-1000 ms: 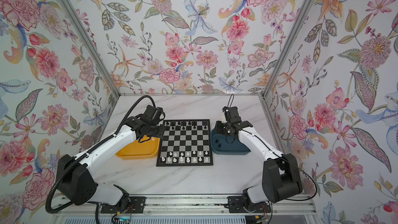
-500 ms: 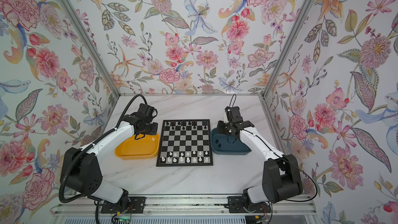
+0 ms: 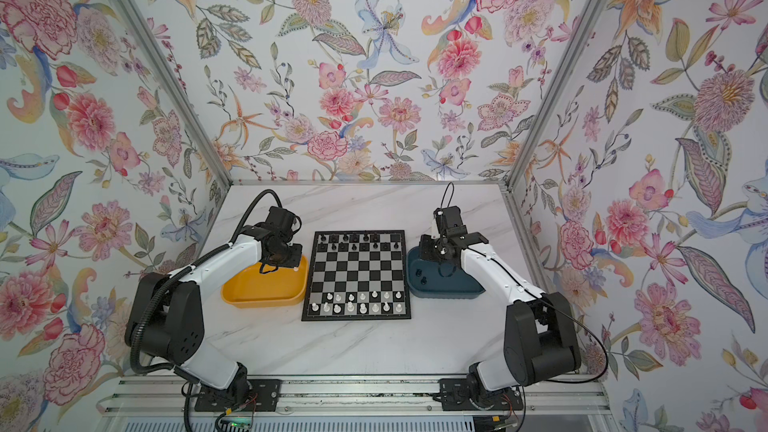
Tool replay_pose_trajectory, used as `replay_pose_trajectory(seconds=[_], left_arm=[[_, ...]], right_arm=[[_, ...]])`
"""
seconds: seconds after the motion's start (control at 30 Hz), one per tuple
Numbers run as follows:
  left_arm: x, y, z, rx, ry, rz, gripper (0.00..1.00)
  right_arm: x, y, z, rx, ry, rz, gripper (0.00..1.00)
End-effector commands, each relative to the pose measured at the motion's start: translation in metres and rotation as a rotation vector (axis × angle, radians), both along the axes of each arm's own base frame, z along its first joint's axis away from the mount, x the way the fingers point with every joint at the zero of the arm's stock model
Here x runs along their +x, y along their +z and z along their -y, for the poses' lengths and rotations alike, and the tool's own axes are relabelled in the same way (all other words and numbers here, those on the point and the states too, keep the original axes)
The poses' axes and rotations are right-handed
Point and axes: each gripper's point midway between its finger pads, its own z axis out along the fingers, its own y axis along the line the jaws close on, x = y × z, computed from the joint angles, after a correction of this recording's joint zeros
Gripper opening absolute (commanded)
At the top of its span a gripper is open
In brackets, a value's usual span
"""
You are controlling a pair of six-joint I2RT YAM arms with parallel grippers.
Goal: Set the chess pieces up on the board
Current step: 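Raise the empty left gripper and move it back over the yellow tray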
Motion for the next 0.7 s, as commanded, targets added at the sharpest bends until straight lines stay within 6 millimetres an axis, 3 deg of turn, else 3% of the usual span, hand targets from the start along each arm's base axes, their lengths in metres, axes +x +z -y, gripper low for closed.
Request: replay_pose_trajectory(seconds=[0.0,0.5,0.67], left_arm=[[-0.001,-0.018,-0.003,-0.004,-0.008,-0.036,0.23],[0.004,-0.041,-0.015,-0.002,0.034,-0.038,0.23],[0.006,-0.045,-0.011,-0.030,0.025,-0.034,0.23]], right_arm=[[0.004,0.005,0.002,-0.004,-0.010,-0.004,0.26],[0.002,0.004,0.004,-0.012,-0.018,-0.008,0.26],[0.000,0.000,0.004,-0.014,-0.020,-0.017,0.25]])
